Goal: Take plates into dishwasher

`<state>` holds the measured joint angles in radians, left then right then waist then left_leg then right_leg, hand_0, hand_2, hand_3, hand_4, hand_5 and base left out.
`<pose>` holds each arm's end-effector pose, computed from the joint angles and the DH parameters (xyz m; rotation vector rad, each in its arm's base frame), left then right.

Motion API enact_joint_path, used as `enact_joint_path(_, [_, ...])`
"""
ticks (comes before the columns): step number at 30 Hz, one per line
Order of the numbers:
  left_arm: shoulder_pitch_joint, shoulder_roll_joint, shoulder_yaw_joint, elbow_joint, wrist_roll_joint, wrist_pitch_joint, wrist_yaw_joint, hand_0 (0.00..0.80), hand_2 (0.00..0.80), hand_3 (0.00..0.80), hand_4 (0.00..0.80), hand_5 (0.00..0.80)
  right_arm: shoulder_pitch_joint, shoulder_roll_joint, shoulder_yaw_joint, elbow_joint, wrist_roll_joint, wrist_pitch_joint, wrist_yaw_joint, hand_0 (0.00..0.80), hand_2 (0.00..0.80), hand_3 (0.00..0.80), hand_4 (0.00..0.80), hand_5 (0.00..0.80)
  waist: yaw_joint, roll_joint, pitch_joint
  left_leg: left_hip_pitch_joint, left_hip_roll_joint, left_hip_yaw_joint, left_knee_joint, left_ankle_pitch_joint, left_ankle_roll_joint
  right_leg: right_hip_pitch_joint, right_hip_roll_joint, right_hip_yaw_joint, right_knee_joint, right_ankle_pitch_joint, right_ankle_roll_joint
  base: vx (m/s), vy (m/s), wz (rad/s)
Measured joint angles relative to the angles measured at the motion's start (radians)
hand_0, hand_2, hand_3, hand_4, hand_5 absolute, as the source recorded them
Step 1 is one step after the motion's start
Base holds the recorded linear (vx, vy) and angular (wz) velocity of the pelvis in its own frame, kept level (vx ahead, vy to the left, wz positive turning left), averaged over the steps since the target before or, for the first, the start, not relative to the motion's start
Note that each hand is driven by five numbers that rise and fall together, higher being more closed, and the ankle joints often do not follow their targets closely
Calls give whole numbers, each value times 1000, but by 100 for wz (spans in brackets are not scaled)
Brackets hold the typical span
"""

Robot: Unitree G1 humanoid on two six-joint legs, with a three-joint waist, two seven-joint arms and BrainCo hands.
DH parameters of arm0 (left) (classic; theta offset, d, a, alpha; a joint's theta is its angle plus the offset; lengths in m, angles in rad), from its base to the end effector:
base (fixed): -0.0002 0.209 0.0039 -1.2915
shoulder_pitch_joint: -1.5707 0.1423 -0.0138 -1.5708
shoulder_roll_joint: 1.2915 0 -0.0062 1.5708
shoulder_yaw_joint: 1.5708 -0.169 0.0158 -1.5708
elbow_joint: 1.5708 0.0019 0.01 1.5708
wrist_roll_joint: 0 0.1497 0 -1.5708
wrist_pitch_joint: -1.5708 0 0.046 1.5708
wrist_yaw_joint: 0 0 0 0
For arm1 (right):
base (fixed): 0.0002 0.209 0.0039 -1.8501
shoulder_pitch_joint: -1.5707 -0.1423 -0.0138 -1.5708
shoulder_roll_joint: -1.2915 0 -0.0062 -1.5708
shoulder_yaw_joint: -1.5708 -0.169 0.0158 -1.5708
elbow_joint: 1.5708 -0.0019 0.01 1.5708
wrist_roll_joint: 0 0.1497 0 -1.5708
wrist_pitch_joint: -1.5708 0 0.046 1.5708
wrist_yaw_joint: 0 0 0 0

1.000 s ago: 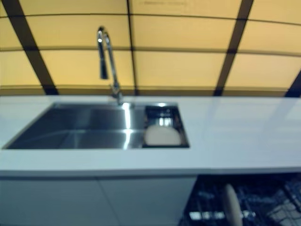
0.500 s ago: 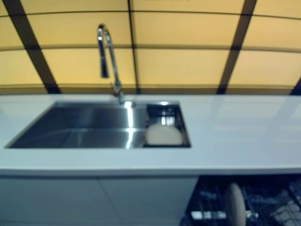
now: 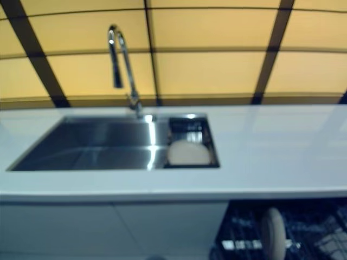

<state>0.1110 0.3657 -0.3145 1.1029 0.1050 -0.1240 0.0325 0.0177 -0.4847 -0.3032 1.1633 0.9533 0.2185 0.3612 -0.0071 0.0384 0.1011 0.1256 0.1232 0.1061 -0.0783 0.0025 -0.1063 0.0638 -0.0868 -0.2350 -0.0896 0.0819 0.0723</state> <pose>0.0590 0.2444 -0.1040 0.5733 1.1201 -0.1511 0.0744 -0.3268 -0.0684 0.8287 0.7517 -0.6105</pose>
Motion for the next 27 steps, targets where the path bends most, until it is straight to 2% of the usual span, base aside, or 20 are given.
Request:
enact_joint_path(4, [0, 1, -10, -15, 0, 0, -3, 0, 0, 0, 0, 0, -7, -1, 0, 0, 0, 0, 1, 800, 800, 800, 800, 800, 0, 1, 0, 0, 0, 0, 0, 1, -1, 0, 0, 0, 0, 0, 0, 0, 0, 0])
enact_joint_path(5, [0, 1, -11, -17, 0, 0, -3, 0, 0, 0, 0, 0, -8, -2, 0, 1, -2, 0, 2, 609, 609, 609, 609, 609, 0, 1, 0, 0, 0, 0, 1, 1, -1, 0, 0, 0, 0, 0, 0, 0, 0, 0])
enact_joint_path(6, [0, 1, -11, -17, 0, 0, -3, 0, 0, 0, 0, 0, -9, -2, 0, 1, -3, 0, 3, 609, 609, 609, 609, 609, 0, 1, 0, 0, 0, 0, 1, 0, -1, 0, 0, 0, 0, 0, 0, 0, 0, 0])
enact_joint_path(7, [-1, 1, -11, -17, 0, 0, -3, 0, 0, 0, 0, 0, -11, -2, 0, 1, -5, 0, 4, 0, 0, 0, 0, 0, 0, 1, 0, 0, 1, 0, 1, 0, -1, 1, 0, 0, 0, 0, 0, 0, 0, 0])
enact_joint_path(27, [1, 1, -17, -16, 1, 0, -4, 0, 0, 0, 0, 0, -9, -7, 0, -1, -99, 4, 22, 0, 0, 0, 0, 0, -1, -15, -7, 4, 2, 4, 1, 1, -1, 4, 2, 1, 0, 0, -1, 0, 0, 0])
